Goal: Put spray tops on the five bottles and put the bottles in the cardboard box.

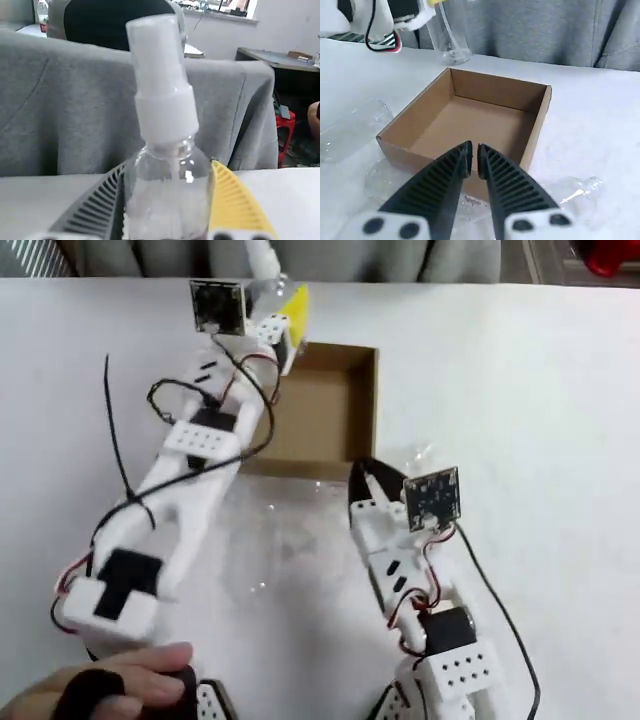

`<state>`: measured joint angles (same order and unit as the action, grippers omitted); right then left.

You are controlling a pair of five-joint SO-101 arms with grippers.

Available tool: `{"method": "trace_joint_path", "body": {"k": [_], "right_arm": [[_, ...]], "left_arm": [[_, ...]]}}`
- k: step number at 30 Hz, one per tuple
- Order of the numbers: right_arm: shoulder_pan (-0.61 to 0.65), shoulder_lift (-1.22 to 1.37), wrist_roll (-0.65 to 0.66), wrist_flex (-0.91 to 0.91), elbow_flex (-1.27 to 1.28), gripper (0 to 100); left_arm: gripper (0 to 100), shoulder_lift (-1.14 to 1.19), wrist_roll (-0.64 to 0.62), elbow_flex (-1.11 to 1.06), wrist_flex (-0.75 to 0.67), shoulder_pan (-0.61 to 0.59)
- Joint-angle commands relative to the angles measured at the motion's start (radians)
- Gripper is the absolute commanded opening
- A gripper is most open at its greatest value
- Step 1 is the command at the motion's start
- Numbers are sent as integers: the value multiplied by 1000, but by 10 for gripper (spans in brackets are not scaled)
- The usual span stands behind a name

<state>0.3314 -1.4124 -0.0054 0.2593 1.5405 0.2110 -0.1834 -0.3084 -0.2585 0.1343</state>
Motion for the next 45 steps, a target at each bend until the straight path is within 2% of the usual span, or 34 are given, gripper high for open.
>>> {"method": "trace_joint_path", "body": {"k": [1, 6, 10, 29, 45], "right_arm": [[-8, -13, -9, -25, -12, 16], [-8, -13, -9, -25, -12, 16], [-8, -13, -9, -25, -12, 16], [-7, -15, -9, -25, -12, 16], [13, -15, -9, -24, -12, 16]], "left_arm": [[24, 21, -5, 66, -58, -33], [24, 96, 3, 23, -196, -45], [24, 147, 97, 5, -235, -41], [24, 397, 112, 204, -235, -45], [24, 426, 114, 262, -232, -44]]}}
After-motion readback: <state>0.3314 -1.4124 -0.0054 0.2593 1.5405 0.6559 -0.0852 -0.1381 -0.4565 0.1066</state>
